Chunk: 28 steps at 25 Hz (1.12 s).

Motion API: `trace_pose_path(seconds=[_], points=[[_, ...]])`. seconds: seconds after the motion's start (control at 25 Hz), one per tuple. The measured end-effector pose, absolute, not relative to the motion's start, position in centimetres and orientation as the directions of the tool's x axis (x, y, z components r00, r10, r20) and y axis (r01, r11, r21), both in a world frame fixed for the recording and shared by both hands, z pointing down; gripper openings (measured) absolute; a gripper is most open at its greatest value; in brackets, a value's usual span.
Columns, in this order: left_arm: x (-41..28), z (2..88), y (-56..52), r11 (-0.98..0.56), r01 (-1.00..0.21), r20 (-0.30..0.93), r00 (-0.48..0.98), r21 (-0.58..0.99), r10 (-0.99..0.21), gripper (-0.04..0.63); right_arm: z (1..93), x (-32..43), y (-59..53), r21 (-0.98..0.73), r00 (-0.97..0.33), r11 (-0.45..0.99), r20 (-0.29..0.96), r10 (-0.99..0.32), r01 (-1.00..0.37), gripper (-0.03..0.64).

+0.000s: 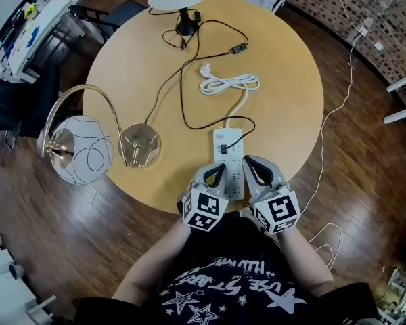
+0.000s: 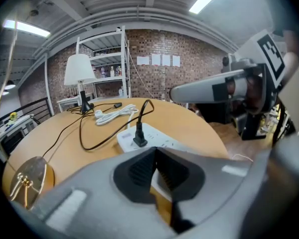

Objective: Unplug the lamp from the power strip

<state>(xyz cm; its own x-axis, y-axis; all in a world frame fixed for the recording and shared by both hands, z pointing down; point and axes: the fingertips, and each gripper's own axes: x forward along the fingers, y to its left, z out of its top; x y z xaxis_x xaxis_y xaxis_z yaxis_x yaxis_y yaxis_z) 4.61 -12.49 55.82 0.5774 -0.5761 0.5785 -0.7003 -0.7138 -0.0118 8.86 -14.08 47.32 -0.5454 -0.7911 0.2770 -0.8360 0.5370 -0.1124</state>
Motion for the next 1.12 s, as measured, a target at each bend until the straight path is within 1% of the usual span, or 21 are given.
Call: trace_pose_path(seconds=[0.16,0.36,0.44,0.56,0.64,0.68,0.72,0.76,1.12], points=[[4.8,56.7,-12.2,-0.733,-0.680,0.614,0.572,-0.015,-0.544,0.005,48.1,8.6,-14.2,-0.119,-0.549,0.540,0.299,-0.780,-0.833,0.009],[4.9,57.0,-12.1,-0.746,-0.665,0.618,0.572,-0.035,-0.539,0.005,48.7,8.2,-14.5,-0.116,-0.569,0.565,0.318,-0.758,-0.817,0.009],[4.9,56.9,-12.1,-0.740,-0.672,0.616,0.572,-0.026,-0.541,0.005,49.3,7.8,-14.6,-0.127,-0.585,0.581,0.341,-0.735,-0.804,0.009],[4.8,56.9,-12.1,-0.720,-0.694,0.608,0.575,0.008,-0.547,0.005,50.6,7.1,-14.9,-0.186,-0.617,0.598,0.392,-0.682,-0.779,0.009],[4.8,56.9,-12.1,-0.723,-0.691,0.610,0.574,0.003,-0.546,0.005,51.3,6.7,-15.2,-0.194,-0.629,0.611,0.415,-0.658,-0.767,0.009],[4.8,57.0,-12.1,-0.725,-0.688,0.611,0.576,0.003,-0.544,0.005,51.6,6.4,-15.3,-0.191,-0.635,0.622,0.424,-0.646,-0.760,0.023],[4.8,57.0,-12.1,-0.725,-0.688,0.609,0.579,0.008,-0.542,0.005,51.9,6.2,-15.4,-0.190,-0.642,0.632,0.435,-0.632,-0.751,0.086],[4.8,57.0,-12.1,-0.724,-0.689,0.607,0.582,0.016,-0.541,0.005,52.3,5.9,-15.5,-0.191,-0.648,0.642,0.447,-0.617,-0.743,0.116],[4.9,56.9,-12.1,-0.729,-0.684,0.604,0.590,0.020,-0.536,0.005,54.8,3.6,-17.2,-0.110,-0.632,0.695,0.534,-0.561,-0.711,0.126]])
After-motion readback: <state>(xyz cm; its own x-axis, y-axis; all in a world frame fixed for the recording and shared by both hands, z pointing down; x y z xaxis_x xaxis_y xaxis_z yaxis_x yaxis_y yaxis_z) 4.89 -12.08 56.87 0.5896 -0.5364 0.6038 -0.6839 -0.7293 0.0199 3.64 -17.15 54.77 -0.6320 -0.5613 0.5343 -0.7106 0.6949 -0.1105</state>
